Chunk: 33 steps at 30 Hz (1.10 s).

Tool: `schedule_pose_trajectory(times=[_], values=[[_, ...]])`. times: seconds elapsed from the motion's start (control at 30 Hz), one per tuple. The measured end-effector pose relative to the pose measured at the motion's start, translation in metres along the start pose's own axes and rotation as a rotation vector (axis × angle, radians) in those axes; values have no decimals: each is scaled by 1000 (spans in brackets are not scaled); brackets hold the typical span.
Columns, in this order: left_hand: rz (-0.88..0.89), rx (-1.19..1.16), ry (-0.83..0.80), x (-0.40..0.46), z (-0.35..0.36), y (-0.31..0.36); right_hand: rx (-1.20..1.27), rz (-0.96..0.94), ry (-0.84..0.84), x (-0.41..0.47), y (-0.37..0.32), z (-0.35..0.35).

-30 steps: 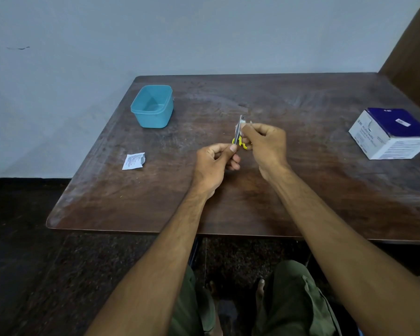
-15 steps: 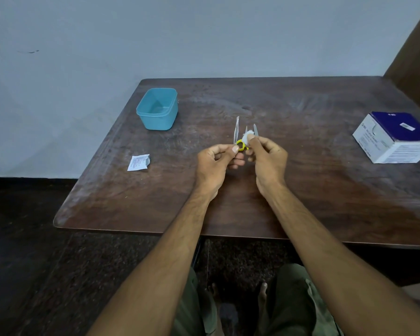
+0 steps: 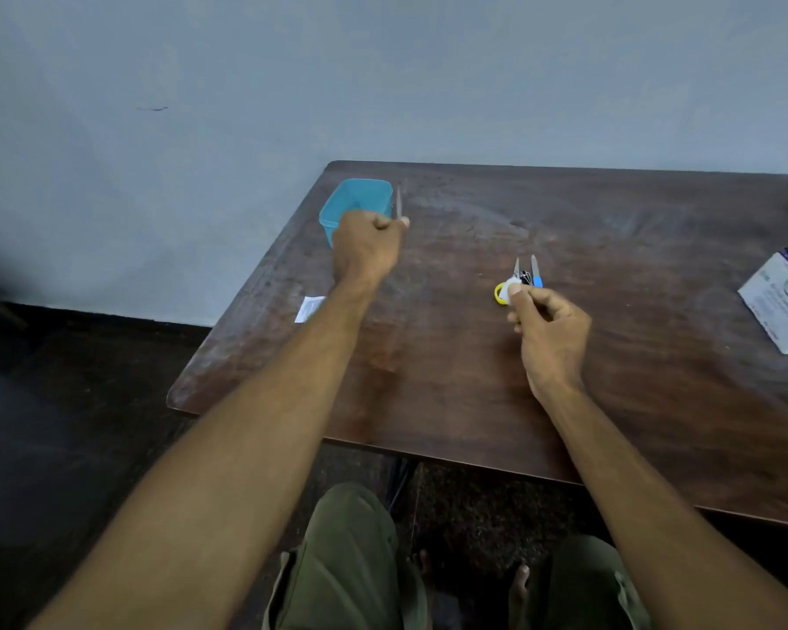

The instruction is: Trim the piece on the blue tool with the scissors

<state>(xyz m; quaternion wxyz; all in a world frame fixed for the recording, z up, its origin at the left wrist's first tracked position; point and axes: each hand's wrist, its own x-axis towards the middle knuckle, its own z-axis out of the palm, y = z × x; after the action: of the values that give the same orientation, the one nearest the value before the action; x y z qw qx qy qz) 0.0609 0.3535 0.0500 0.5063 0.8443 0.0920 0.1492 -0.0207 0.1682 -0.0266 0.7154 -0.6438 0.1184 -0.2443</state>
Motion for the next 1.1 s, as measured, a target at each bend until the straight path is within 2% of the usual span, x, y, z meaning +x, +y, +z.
schedule_pose_trajectory(times=[0.33, 0.7, 0.87, 1.1], values=[[-28, 535, 61, 79, -21, 11, -63, -15, -24, -4, -6, 3], [103, 886, -69, 101, -6, -4, -98, -39, -46, -4, -9, 6], [123, 959, -105, 104, 2, -10, -113, -24, -50, -3, -7, 6], [102, 933, -102, 106, 3, -11, -105, -19, -46, -3, -7, 6]])
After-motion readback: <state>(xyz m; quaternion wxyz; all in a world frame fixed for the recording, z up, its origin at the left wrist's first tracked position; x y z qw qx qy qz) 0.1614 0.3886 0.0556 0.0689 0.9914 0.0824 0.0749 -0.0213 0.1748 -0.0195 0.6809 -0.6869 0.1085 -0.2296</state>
